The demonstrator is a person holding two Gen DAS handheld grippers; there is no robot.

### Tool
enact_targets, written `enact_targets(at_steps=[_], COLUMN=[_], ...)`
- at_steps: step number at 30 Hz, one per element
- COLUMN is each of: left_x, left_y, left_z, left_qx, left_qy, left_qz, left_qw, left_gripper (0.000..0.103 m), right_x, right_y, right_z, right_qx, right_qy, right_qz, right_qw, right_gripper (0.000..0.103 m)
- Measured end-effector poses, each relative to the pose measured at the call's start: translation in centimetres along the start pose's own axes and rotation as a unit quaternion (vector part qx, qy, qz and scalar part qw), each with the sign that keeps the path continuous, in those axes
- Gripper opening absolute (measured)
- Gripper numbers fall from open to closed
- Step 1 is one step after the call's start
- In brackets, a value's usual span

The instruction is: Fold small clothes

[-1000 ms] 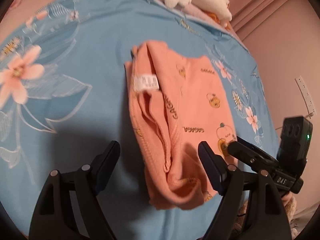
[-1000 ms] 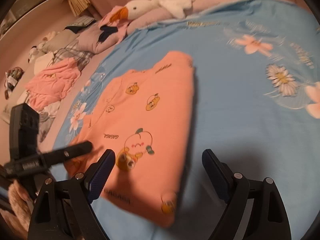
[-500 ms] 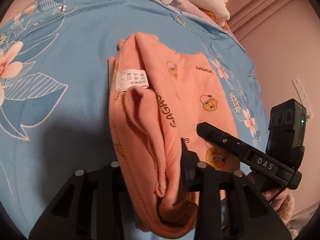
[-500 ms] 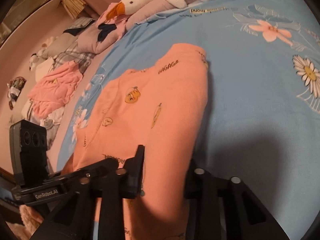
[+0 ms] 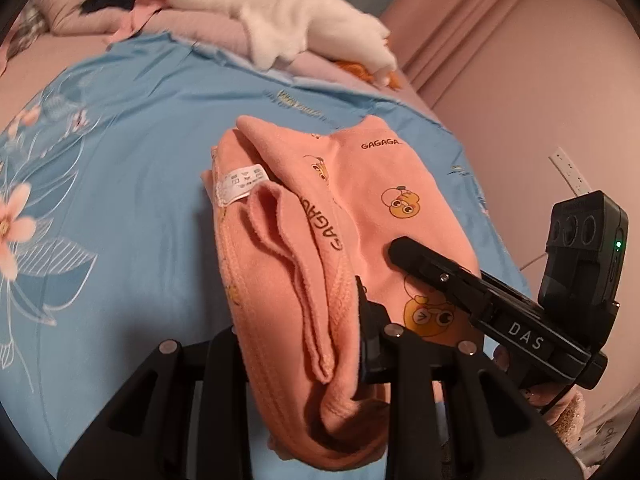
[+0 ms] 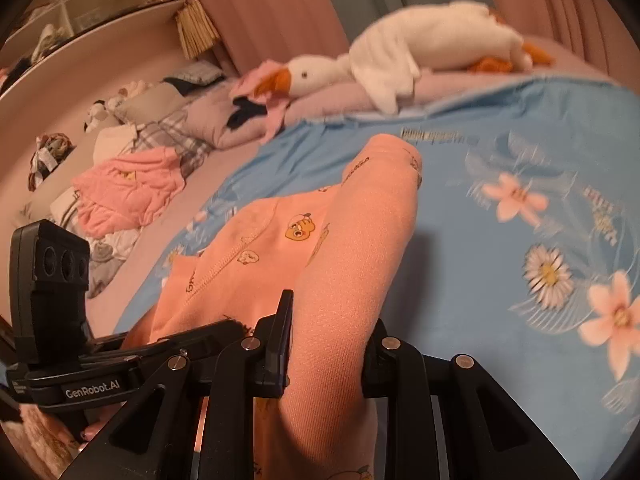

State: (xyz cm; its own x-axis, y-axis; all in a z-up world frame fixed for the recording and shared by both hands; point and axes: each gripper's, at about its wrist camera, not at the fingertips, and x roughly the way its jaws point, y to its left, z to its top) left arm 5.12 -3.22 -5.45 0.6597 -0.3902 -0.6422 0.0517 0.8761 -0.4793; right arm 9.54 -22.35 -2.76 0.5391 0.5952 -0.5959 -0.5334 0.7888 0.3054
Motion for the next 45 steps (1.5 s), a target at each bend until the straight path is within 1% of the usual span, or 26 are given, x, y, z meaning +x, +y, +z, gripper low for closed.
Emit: enact_targets(at_steps=[1,3,7,10,12,14,16,21,25,28,30,32,33,34,35,36,37,38,39,42,43,44,45], left_x=[0.3,0.9,1.7,3.3,4.2,5.5,6.4,7.9,8.5,8.8,8.6,8.1,7.4,6.8,6.1,5.2,4.5,3.5,2.9,1.0,0.3,-0.4,-0.8], left_y=[-0.5,-1.3,-2.5,-2.5,-2.5,-2.4,-2.3,-2.0,-1.9,-1.6,-1.5,-1.6,-1.8,-1.9,-2.0,-2.2,-2.3,-2.5,-2.9,-3.7,-4.0,-4.1,-4.3], left_z=[0.2,0.6,1.1,1.2,1.5,1.5,1.4,1.1,0.6,0.2,0.0,0.0,0.0,0.0,0.1,-0.1,-0.2,-0.3,-0.5,-1.0,-1.1,-1.3,-1.5], left_qx=[0.003,0.012,0.029,0.023,0.018,0.013,0.01,0.002,0.002,-0.005,-0.009,-0.007,-0.007,-0.007,-0.009,-0.011,-0.014,-0.013,-0.009,0.012,0.016,0.017,0.017], left_qy=[-0.003,-0.009,-0.027,-0.021,-0.017,-0.011,-0.006,0.014,0.03,0.041,0.043,0.039,0.033,0.026,0.018,0.006,-0.005,-0.017,-0.023,-0.04,-0.047,-0.054,-0.059], left_qz=[-0.005,-0.003,-0.001,0.006,0.013,0.027,0.038,0.05,0.062,0.074,0.078,0.084,0.087,0.088,0.089,0.089,0.089,0.091,0.093,0.109,0.117,0.123,0.124], left_qw=[1.0,0.9999,0.9992,0.9995,0.9996,0.9995,0.9992,0.9986,0.9976,0.9964,0.996,0.9957,0.9956,0.9957,0.9958,0.9959,0.9959,0.9957,0.9954,0.9931,0.9918,0.9908,0.9904], left_gripper=[0.028,0.028,0.028,0.028,0.028,0.028,0.028,0.029,0.03,0.033,0.032,0.038,0.048,0.058,0.063,0.07,0.076,0.08,0.087,0.096,0.101,0.103,0.102], right_x=[-0.4,-0.9,-1.3,-1.1,-0.3,0.6,1.5,2.8,3.2,3.4,3.2,3.0,2.6,2.1,1.7,1.1,0.3,-0.3,-0.7,-2.6,-3.1,-3.7,-4.6], right_y=[-0.2,-0.9,-2.0,-3.1,-4.0,-4.7,-5.6,-7.2,-7.6,-7.4,-7.3,-7.2,-7.2,-7.3,-7.3,-7.3,-7.1,-6.9,-6.8,-5.9,-5.6,-5.3,-4.8], right_z=[0.2,0.4,1.2,1.5,1.4,1.3,1.1,0.5,-0.1,-0.3,-0.4,-0.3,-0.2,-0.2,-0.2,-0.1,-0.1,0.0,0.1,0.5,0.6,0.7,0.7], right_qx=[-0.003,-0.006,-0.009,-0.014,-0.008,-0.006,0.008,0.042,0.056,0.045,0.043,0.042,0.041,0.042,0.044,0.045,0.044,0.042,0.039,0.026,0.022,0.019,0.015], right_qy=[-0.007,-0.02,-0.028,-0.033,-0.027,-0.017,-0.004,0.025,0.049,0.06,0.063,0.065,0.061,0.057,0.052,0.045,0.036,0.027,0.021,-0.003,-0.01,-0.018,-0.03], right_qz=[-0.004,-0.007,-0.006,-0.004,-0.001,-0.002,0.003,0.008,-0.01,-0.026,-0.035,-0.056,-0.065,-0.068,-0.071,-0.078,-0.088,-0.096,-0.1,-0.105,-0.108,-0.111,-0.113], right_qw=[1.0,1.0,1.0,0.999,1.0,1.0,1.0,0.999,0.997,0.997,0.996,0.995,0.995,0.995,0.995,0.995,0.994,0.994,0.994,0.994,0.994,0.994,0.993], right_gripper=[0.026,0.026,0.026,0.026,0.026,0.026,0.026,0.026,0.026,0.026,0.03,0.036,0.038,0.045,0.054,0.059,0.068,0.074,0.075,0.081,0.085,0.089,0.09])
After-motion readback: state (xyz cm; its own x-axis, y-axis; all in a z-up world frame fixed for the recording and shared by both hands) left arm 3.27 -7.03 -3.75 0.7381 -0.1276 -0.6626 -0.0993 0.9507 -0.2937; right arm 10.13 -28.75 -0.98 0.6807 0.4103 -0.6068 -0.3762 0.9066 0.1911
